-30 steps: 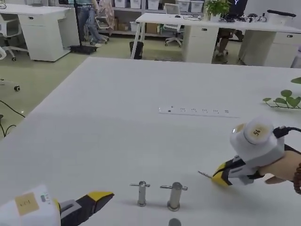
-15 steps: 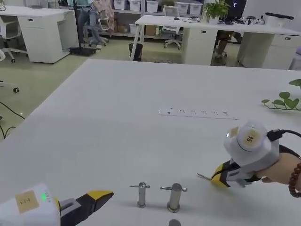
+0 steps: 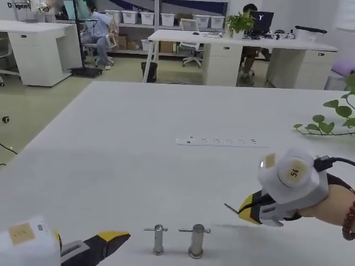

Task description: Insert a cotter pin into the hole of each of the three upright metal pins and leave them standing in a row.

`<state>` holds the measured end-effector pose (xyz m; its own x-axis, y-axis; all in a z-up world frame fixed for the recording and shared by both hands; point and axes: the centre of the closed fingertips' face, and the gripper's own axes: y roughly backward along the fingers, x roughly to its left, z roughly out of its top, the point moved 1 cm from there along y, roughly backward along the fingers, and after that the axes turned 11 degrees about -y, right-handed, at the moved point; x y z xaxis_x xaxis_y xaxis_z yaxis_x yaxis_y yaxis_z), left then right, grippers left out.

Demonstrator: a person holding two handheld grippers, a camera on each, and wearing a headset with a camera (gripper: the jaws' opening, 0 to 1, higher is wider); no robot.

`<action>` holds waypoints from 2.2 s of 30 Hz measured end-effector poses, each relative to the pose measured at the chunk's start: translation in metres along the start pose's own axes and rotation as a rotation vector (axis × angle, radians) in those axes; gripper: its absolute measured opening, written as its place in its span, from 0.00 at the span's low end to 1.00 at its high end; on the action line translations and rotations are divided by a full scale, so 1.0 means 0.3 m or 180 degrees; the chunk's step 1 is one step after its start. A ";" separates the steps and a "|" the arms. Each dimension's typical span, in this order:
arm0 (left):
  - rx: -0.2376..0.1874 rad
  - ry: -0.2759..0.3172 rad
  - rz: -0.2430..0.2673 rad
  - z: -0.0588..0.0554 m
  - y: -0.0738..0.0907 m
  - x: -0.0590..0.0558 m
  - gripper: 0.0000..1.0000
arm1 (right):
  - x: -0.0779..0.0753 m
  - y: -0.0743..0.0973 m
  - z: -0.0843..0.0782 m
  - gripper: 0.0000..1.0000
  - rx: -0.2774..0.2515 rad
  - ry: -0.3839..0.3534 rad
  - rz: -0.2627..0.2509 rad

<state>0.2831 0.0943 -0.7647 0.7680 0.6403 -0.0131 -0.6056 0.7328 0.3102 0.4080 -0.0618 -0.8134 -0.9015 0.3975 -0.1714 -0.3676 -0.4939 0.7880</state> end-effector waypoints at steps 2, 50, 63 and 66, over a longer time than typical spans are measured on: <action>-0.0003 0.0025 -0.0018 0.005 -0.003 -0.003 0.62 | 0.021 0.019 0.021 0.02 -0.0044 0.0103 -0.0013; -0.0041 0.0674 -0.0339 0.073 -0.093 -0.055 0.19 | 0.437 0.112 0.299 0.02 -0.0714 0.1244 0.0333; -0.0053 0.0893 -0.0313 0.078 -0.095 -0.049 0.04 | 0.449 0.113 0.294 0.02 -0.0655 0.1362 0.0268; -0.0043 0.0917 -0.0308 0.075 -0.093 -0.045 0.02 | 0.451 0.115 0.294 0.02 -0.0648 0.1388 0.0258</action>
<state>0.2943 0.0599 -0.7519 0.7328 0.6048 -0.3118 -0.5366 0.7954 0.2816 0.2934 0.0432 -0.7574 -0.9248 0.0118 -0.3804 -0.2902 -0.6684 0.6848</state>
